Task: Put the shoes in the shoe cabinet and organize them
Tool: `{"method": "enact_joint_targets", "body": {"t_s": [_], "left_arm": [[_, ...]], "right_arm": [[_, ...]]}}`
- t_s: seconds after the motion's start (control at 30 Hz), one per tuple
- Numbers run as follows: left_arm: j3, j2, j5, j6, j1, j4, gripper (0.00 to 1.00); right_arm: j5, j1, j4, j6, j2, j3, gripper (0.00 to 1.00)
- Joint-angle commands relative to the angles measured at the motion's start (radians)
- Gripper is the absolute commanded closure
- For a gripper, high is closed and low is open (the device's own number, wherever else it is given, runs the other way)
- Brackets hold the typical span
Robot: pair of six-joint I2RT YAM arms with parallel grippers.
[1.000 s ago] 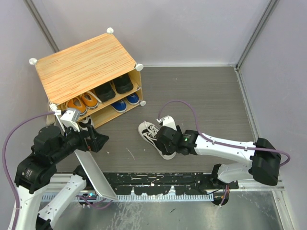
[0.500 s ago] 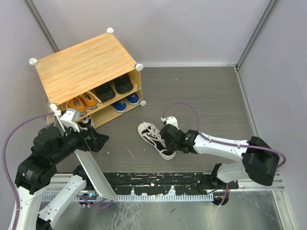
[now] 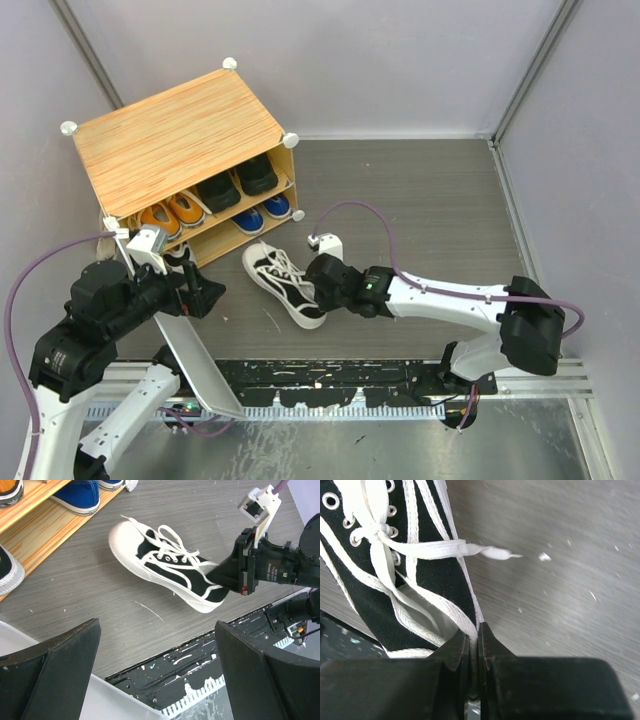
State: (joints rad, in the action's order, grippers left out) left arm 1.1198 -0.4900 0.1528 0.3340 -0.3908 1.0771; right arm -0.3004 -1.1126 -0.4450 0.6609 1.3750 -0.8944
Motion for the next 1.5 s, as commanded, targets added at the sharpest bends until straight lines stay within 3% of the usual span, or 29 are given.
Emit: {"method": "enact_joint_targets", "body": {"t_s": [0.0, 0.43, 0.87, 0.9, 1.03, 1.2, 1.47], "left_arm": [[0.063, -0.006, -0.033, -0.028, 0.001, 0.037, 0.02], [0.112, -0.012, -0.027, -0.008, 0.001, 0.059, 0.02], [0.118, -0.017, -0.025, -0.041, 0.001, 0.085, 0.02], [0.118, -0.018, -0.026, -0.044, 0.001, 0.086, 0.02], [0.108, -0.017, -0.024, -0.050, 0.001, 0.088, 0.02], [0.097, -0.014, -0.027, -0.059, 0.001, 0.087, 0.02], [0.083, -0.035, -0.024, -0.063, 0.000, 0.070, 0.02]], "right_arm": [[-0.032, -0.003, 0.197, 0.031, 0.068, -0.104, 0.99], [-0.011, 0.030, 0.375, -0.065, 0.439, -0.420, 0.99], [0.065, 0.095, 0.367, -0.051, 0.804, -0.824, 0.99], [0.064, 0.096, 0.363, -0.051, 0.823, -0.851, 0.97], [0.062, 0.095, 0.365, -0.043, 0.844, -0.882, 0.64], [0.122, 0.088, 0.393, -0.086, 0.771, -0.790, 0.39], [0.229, 0.067, 0.571, -0.185, 0.560, -0.487, 0.32]]}}
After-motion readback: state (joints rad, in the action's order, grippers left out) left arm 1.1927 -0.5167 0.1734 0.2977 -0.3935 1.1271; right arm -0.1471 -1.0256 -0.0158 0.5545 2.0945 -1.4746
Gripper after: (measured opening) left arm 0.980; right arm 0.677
